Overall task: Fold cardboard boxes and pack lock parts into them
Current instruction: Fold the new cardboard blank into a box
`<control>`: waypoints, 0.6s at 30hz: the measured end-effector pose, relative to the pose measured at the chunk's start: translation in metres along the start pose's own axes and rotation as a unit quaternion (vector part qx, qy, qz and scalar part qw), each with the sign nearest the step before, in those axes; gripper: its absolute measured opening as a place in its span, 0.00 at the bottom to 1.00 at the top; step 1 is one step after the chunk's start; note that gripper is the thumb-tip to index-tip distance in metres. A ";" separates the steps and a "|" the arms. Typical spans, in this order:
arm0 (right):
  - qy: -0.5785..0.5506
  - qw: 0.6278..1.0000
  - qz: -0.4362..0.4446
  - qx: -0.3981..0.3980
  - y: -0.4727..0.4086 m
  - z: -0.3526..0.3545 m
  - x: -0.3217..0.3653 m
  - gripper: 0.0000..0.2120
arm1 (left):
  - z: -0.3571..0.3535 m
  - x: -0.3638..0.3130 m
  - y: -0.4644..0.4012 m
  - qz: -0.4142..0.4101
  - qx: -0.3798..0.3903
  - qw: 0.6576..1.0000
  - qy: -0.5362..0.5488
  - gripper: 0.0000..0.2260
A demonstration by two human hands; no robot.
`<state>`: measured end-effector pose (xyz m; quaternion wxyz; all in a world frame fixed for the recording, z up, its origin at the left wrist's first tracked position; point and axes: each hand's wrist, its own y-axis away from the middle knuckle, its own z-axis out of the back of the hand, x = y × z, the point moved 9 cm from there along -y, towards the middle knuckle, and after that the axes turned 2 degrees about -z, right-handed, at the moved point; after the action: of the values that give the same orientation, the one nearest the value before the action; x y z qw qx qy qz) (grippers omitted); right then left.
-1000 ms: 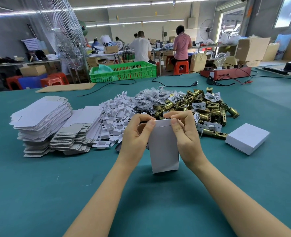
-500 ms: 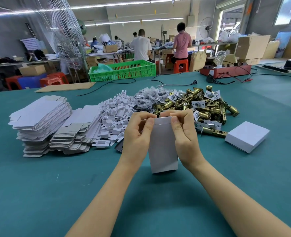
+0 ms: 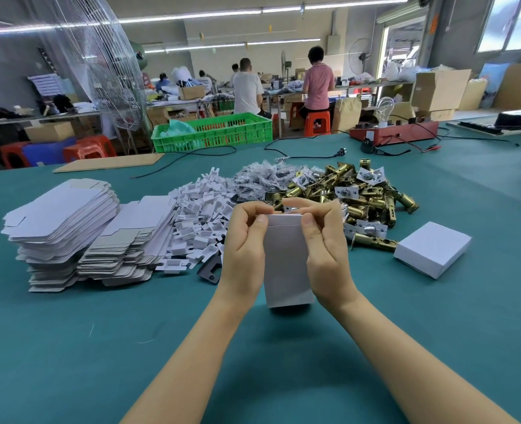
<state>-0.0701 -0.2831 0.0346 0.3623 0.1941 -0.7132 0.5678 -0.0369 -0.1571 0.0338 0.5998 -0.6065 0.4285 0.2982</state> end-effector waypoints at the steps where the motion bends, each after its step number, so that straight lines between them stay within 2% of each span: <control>1: -0.002 1.000 -0.001 -0.001 0.000 0.000 -0.001 0.06 | 0.000 -0.001 0.000 -0.005 0.005 1.000 -0.002 0.07; 6: -0.015 1.000 -0.013 -0.015 -0.003 0.007 -0.006 0.06 | -0.003 -0.006 0.005 -0.060 0.046 0.995 -0.059 0.05; 10: 0.015 1.000 -0.012 -0.025 -0.004 0.009 -0.008 0.06 | -0.002 -0.005 0.008 -0.067 0.055 0.993 -0.082 0.05; 18: -0.020 0.998 -0.045 -0.038 0.001 0.003 -0.011 0.06 | 0.006 0.014 0.014 -0.002 -0.039 0.999 -0.016 0.06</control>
<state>-0.0644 -0.2877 0.0257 0.3803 0.2234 -0.7317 0.5196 -0.0419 -0.1523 0.0140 0.5832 -0.6252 0.4057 0.3232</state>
